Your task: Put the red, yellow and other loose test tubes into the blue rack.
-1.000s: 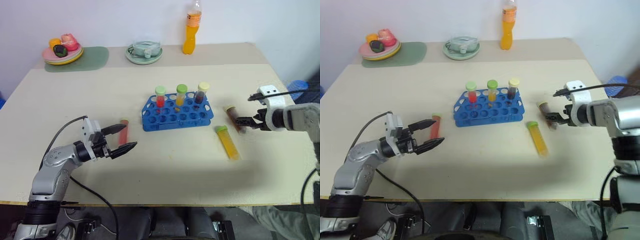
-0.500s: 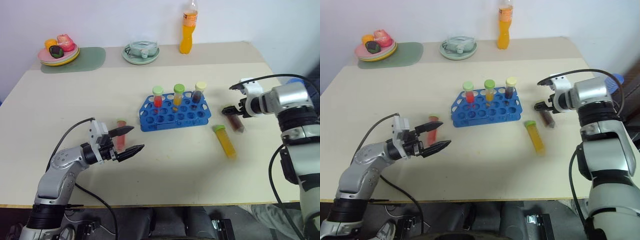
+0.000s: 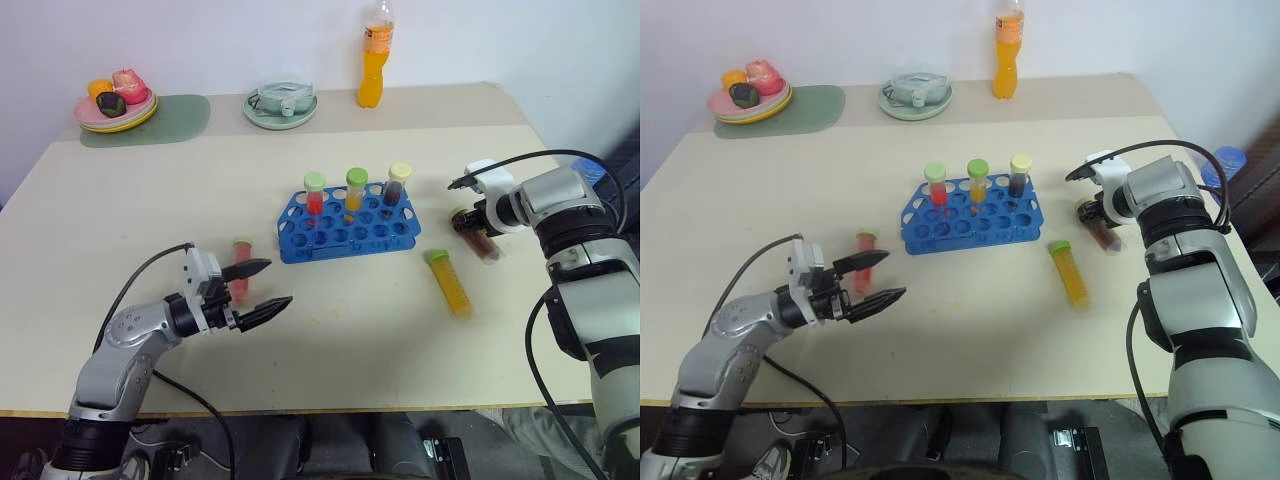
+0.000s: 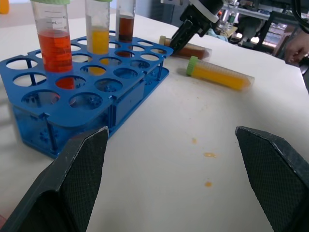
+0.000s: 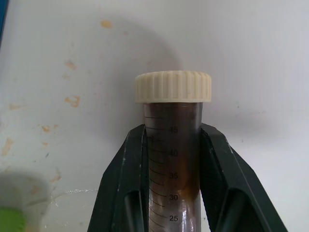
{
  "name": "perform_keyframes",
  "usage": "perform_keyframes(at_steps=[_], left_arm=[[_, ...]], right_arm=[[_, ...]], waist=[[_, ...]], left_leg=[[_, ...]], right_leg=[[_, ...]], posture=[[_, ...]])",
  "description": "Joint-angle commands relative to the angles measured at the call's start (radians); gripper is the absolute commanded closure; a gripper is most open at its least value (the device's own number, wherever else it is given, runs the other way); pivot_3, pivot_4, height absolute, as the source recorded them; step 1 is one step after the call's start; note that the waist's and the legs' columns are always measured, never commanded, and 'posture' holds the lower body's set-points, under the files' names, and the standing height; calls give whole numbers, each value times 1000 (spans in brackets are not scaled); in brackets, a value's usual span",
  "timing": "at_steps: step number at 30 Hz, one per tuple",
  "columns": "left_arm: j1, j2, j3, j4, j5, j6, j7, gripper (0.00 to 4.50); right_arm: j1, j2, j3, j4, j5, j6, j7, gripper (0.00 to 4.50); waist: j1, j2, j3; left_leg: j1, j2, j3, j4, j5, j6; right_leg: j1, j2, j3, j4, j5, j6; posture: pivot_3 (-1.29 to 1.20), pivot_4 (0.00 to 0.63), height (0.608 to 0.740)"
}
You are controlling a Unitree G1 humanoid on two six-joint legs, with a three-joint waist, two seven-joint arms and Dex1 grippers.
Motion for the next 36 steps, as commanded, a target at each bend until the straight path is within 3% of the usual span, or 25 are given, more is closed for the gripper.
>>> perform_keyframes(at_steps=[1,5,8,10,11,14,16,19,24,36], left_arm=[[-3,-1,13,-25,-8,-9,7,164],[-4,-4,12,-25,-7,-13,13,164],[-5,-8,11,-23,-13,-10,18,164],[-6,-9,9,-17,-11,-14,17,164],[-7,-10,8,-13,-10,-15,16,164],[-26,-18,1,20,1,-30,11,164],[-45,-24,-3,54,14,-49,5,164],[-81,-43,-1,106,26,-76,9,164],[-144,-77,-7,182,60,-134,19,164],[-176,-106,3,211,81,-169,39,164]], right_arm=[[17,-57,-18,-111,-14,-24,52,3735],[211,-182,-160,-511,111,-45,174,3735],[393,-157,-392,-817,258,-70,154,3735],[485,-135,-477,-958,322,-43,138,3735],[522,-117,-506,-1010,349,-33,126,3735],[665,74,-637,-1165,536,-102,108,3735],[735,181,-623,-1228,485,-230,5,3735],[781,314,-562,-1228,399,-426,-113,3735],[785,444,-496,-1101,281,-726,-244,3735],[748,516,-478,-839,228,-1035,-367,3735]], waist=[[1,0,0],[9,1,0],[4,1,0],[1,1,0],[2,1,0],[6,0,0],[6,0,0],[7,0,0],[3,0,0],[-20,0,0]], left_leg=[[0,0,0,0,0,0],[-2,0,-1,0,0,0],[-3,0,0,0,0,0],[-2,0,1,0,0,0],[-1,0,1,0,0,0],[0,1,0,0,0,0],[1,1,0,1,0,0],[1,-1,0,2,0,0],[2,0,0,2,0,-1],[2,0,0,1,1,-1]], right_leg=[[0,0,0,0,0,0],[-2,0,0,0,0,0],[-2,0,0,0,0,0],[-2,0,1,1,0,0],[-2,0,1,1,0,0],[0,0,1,1,0,0],[2,0,1,0,0,0],[2,0,1,1,0,0],[1,0,0,2,0,0],[0,1,0,3,0,0]], posture=[[0,150,740],[0,150,740],[0,150,740],[0,150,740],[0,150,740],[0,150,740],[0,150,740],[0,150,740],[0,150,740],[0,150,740]])
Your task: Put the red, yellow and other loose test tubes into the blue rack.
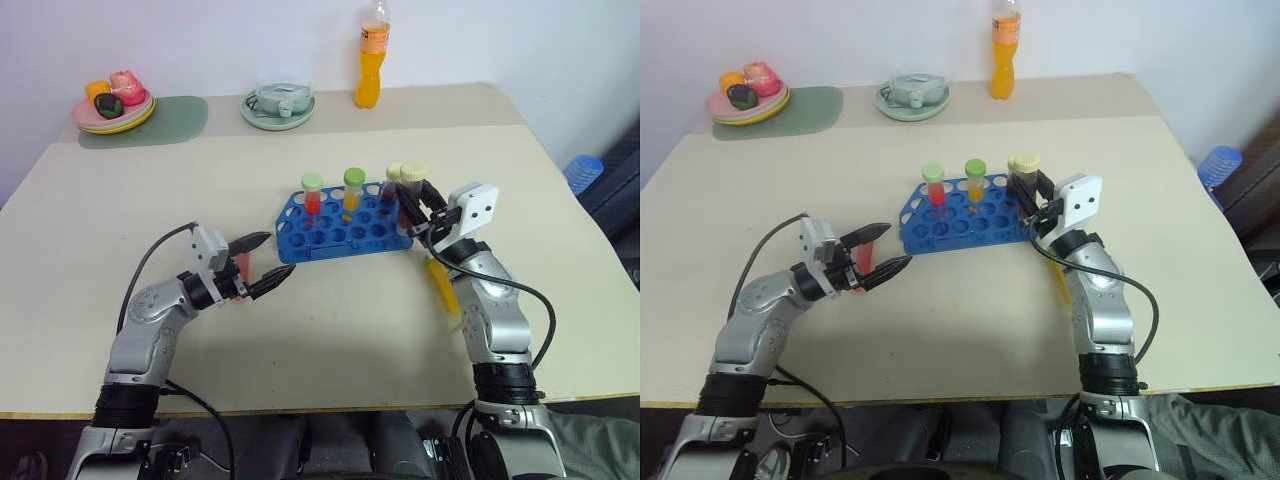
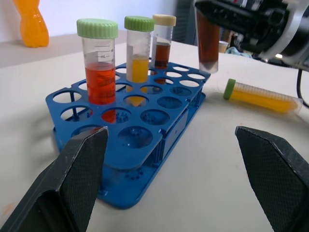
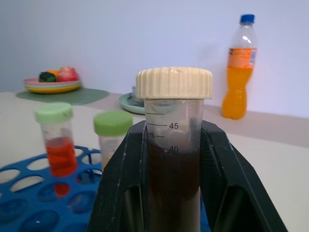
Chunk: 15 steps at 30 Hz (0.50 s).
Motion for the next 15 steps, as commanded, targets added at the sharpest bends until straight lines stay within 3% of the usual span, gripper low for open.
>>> perform_keyframes(at_steps=[1,15], left_arm=[[-5,2,16,-26,-3,-18,5,164],[30,17,32,-76,-16,-2,26,164]], right_arm=[[-43,16,7,64,-10,-92,-22,3735],[-68,70,58,199,-4,-197,-37,3735]], waist=[[-6,0,0],[-10,1,0]], left_leg=[[0,0,0,0,0,0],[1,0,0,0,0,0]], right_leg=[[0,0,0,0,0,0],[1,1,0,1,0,0]], posture=[[0,150,740],[0,150,740]])
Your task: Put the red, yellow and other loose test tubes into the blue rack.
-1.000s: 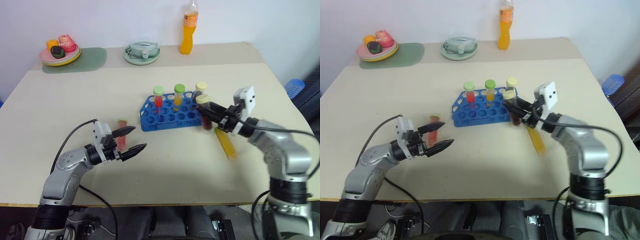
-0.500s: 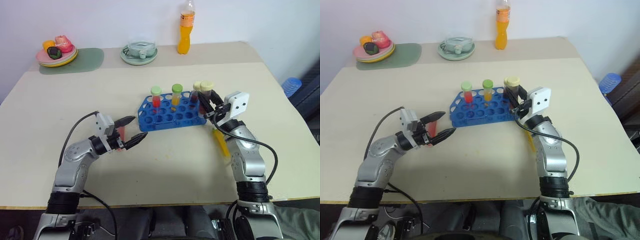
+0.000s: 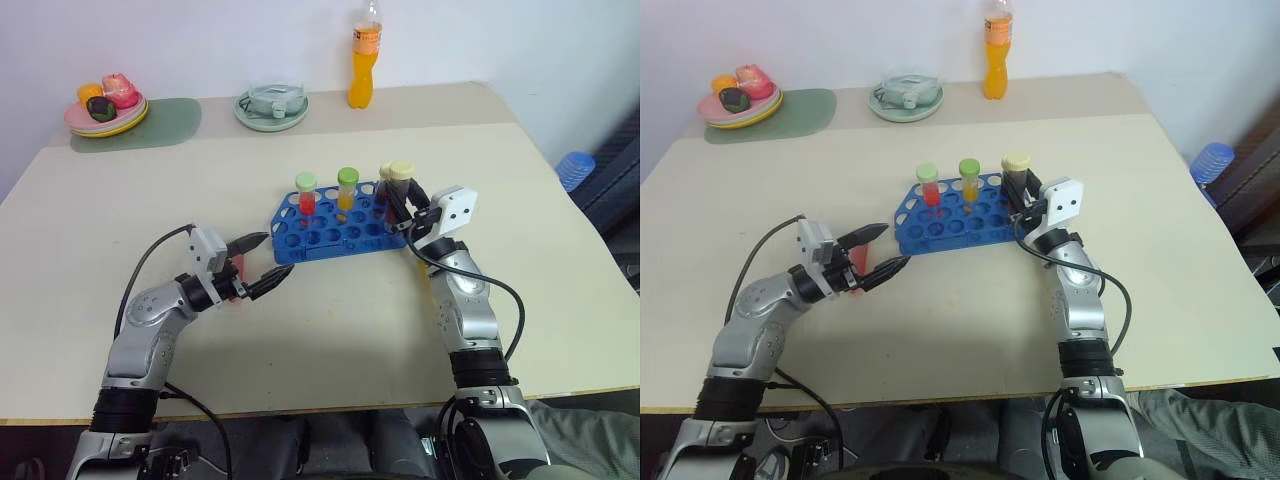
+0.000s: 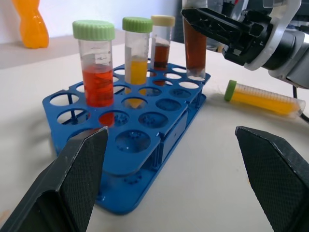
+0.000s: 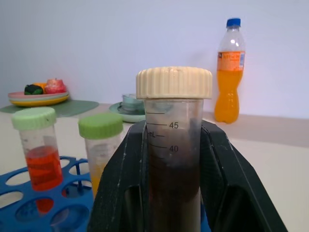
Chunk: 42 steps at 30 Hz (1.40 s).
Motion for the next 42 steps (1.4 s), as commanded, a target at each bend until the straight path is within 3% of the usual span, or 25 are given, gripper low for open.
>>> perform_keyframes(at_steps=[1,9,14,15,23,31,34,38,42], left_arm=[[8,14,26,-44,-16,-3,1,164],[7,8,18,-49,-14,3,13,164],[4,6,13,-51,-17,9,13,164],[4,5,14,-51,-17,9,13,164],[0,-1,7,-48,-13,9,9,164],[-7,-14,-1,-31,-5,-1,3,164],[-11,-17,-8,-22,-3,-6,-7,164],[-25,-23,-25,-1,6,-15,-28,164],[-42,-30,-33,22,5,-18,-38,164]], right_arm=[[2,12,16,-1,4,-21,3,3735],[21,25,8,30,60,-51,50,3735],[17,19,18,69,13,-135,37,1216],[20,13,20,68,7,-139,37,876],[60,-84,20,-62,4,-76,68,876],[252,-335,0,-512,33,416,71,876],[298,-475,-70,-707,83,790,33,876],[235,-641,-111,-780,192,1200,71,876],[77,-707,-92,-711,234,1520,54,876]], waist=[[-1,0,0],[-2,0,0],[-2,0,0],[-2,0,0],[5,0,0],[12,0,0],[15,1,0],[23,1,0],[31,0,0]], left_leg=[[0,0,0,0,0,0],[0,0,0,0,0,0],[0,0,0,0,0,0],[0,0,0,0,0,0],[0,0,0,0,0,0],[-1,-1,0,0,0,0],[-1,-1,0,1,0,0],[-1,0,0,1,0,0],[-1,0,0,1,0,0]], right_leg=[[0,0,0,0,0,0],[0,0,0,0,0,0],[0,0,0,0,0,0],[0,0,0,0,0,0],[0,0,0,0,0,0],[0,-1,0,0,0,0],[0,-1,0,0,0,0],[1,-1,1,-1,0,0],[1,-2,1,-1,0,0]], posture=[[0,150,740],[0,150,740],[0,150,740],[0,150,740],[0,150,740],[0,150,740],[0,150,740],[0,150,740],[0,150,740]])
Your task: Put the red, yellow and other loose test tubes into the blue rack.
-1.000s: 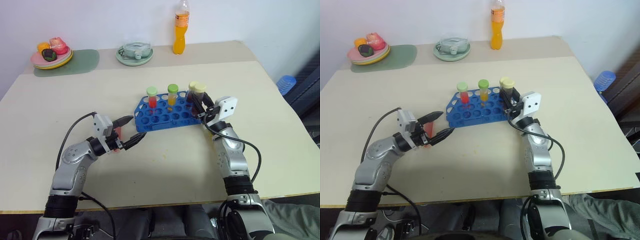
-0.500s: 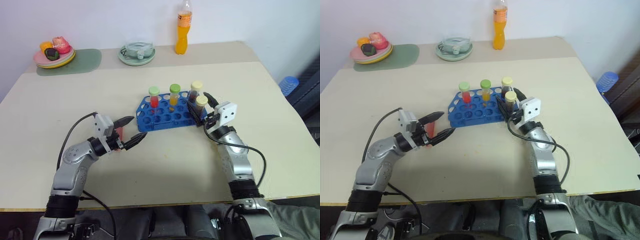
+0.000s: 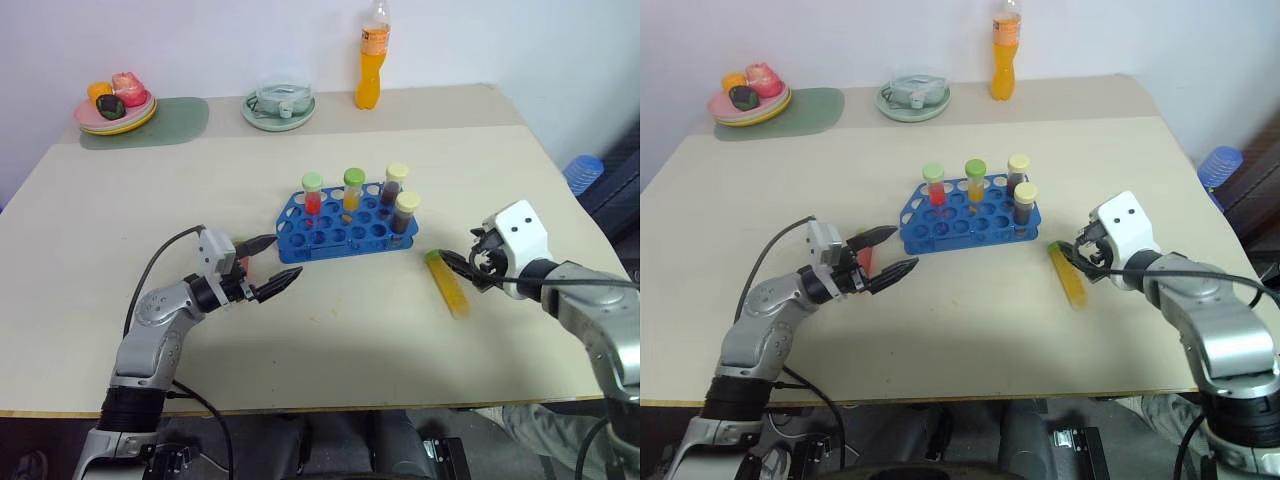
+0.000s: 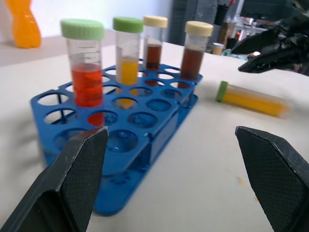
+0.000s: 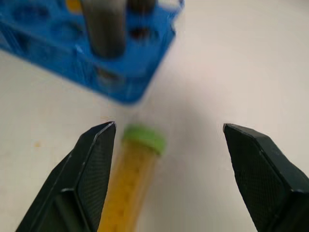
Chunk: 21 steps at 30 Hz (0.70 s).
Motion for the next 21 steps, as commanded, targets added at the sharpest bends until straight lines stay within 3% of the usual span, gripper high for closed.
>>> perform_keyframes(at_steps=[1,7,18,21], left_arm=[[-24,-3,1,6,-1,-19,-14,164],[-18,-3,-4,12,-2,-21,-29,164],[18,7,7,-17,-7,-9,-26,164],[23,8,8,-28,-8,-4,-19,164]], right_arm=[[-138,-16,-3,43,37,263,-26,876],[-301,1,80,114,56,485,-33,876],[-378,37,165,258,166,499,-100,876],[-368,39,225,313,124,499,-116,876]], waist=[[1,0,0],[1,0,0],[0,-1,0],[1,-1,0]], left_leg=[[0,0,0,0,0,0],[-1,0,0,0,-1,1],[-1,0,0,0,0,1],[-1,0,0,0,0,1]], right_leg=[[0,0,0,0,0,0],[0,0,-1,-1,0,0],[0,0,-1,-1,0,0],[0,0,-1,-1,0,0]], posture=[[0,150,740],[0,150,740],[0,150,740],[0,150,740]])
